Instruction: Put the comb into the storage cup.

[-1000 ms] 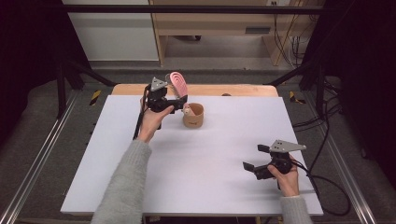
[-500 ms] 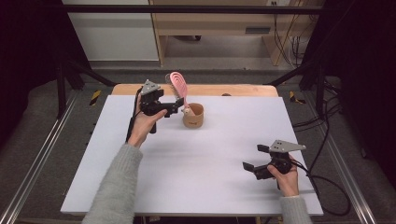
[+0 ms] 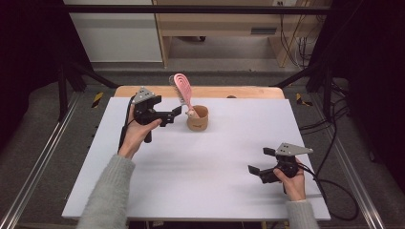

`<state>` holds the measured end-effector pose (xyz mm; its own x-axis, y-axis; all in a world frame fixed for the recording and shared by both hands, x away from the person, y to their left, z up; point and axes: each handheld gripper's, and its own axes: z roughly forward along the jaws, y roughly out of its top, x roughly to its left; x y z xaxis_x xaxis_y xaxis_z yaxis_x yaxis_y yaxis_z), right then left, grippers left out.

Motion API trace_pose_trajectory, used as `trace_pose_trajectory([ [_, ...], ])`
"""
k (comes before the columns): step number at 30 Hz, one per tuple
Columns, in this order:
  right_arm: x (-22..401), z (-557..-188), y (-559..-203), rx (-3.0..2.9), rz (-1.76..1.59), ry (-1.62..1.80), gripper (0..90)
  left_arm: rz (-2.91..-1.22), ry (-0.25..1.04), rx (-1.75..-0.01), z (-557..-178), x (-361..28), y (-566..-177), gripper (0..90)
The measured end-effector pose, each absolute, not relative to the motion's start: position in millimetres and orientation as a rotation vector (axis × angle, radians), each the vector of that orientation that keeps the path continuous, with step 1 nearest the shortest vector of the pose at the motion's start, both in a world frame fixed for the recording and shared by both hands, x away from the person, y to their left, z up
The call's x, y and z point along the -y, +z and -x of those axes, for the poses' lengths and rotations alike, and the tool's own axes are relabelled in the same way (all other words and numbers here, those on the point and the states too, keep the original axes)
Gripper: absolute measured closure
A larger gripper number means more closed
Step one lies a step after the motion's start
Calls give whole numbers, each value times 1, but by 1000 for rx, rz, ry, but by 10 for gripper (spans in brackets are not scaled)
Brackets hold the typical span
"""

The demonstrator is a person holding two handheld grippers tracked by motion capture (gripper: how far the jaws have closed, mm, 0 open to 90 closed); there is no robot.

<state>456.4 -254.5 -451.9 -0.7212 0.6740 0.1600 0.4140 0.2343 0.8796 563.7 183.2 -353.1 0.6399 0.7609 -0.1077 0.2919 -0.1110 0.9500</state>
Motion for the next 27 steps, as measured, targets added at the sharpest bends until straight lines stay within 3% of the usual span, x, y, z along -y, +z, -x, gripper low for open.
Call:
trace_pose_trajectory([
  [27,254,-456,-452,-2238,-1030,1494,4,-1728,488,-800,-509,-220,-379,36],
])
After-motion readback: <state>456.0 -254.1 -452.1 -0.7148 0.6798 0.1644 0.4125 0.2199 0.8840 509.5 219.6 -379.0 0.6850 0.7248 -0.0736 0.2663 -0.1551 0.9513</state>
